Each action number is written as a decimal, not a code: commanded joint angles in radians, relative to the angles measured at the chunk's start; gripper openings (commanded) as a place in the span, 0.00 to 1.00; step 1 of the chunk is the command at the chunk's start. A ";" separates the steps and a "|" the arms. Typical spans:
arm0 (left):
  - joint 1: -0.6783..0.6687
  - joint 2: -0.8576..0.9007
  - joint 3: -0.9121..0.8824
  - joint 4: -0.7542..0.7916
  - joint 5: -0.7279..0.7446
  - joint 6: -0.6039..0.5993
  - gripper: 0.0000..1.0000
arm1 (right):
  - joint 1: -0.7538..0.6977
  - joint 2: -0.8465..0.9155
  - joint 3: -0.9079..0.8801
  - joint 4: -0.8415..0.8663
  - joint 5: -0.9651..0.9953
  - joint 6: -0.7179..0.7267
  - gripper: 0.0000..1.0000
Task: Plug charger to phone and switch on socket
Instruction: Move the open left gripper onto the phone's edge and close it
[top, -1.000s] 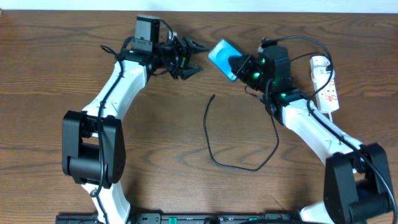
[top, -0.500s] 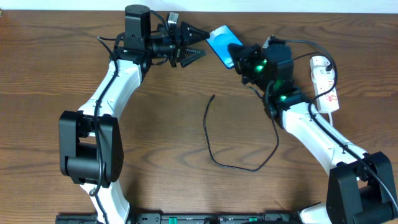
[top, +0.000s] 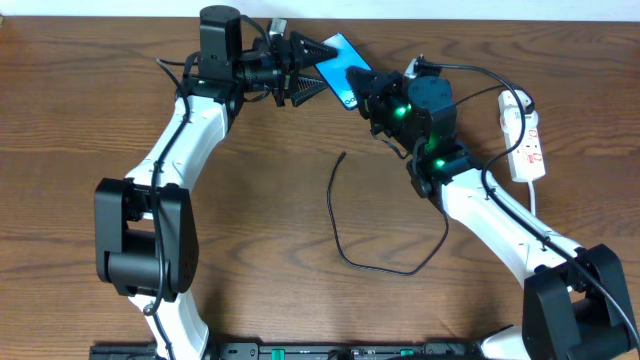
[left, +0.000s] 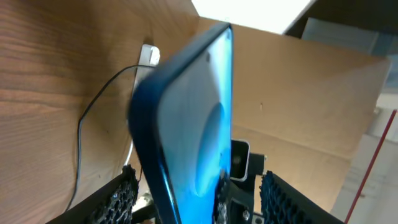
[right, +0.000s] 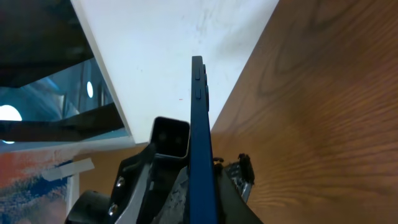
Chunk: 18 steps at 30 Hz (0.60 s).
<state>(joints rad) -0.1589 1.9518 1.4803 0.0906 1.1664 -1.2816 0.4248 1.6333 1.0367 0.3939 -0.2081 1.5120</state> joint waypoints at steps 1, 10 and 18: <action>0.003 -0.016 0.008 0.005 -0.027 -0.042 0.59 | 0.009 -0.023 0.015 0.014 0.016 0.029 0.01; 0.002 -0.016 0.008 0.005 -0.025 -0.087 0.45 | 0.011 -0.023 0.015 0.014 0.021 0.051 0.02; 0.002 -0.016 0.008 0.005 0.002 -0.090 0.35 | 0.050 -0.023 0.015 0.014 0.073 0.067 0.02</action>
<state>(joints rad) -0.1589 1.9518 1.4803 0.0921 1.1461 -1.3655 0.4503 1.6333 1.0367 0.3935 -0.1677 1.5642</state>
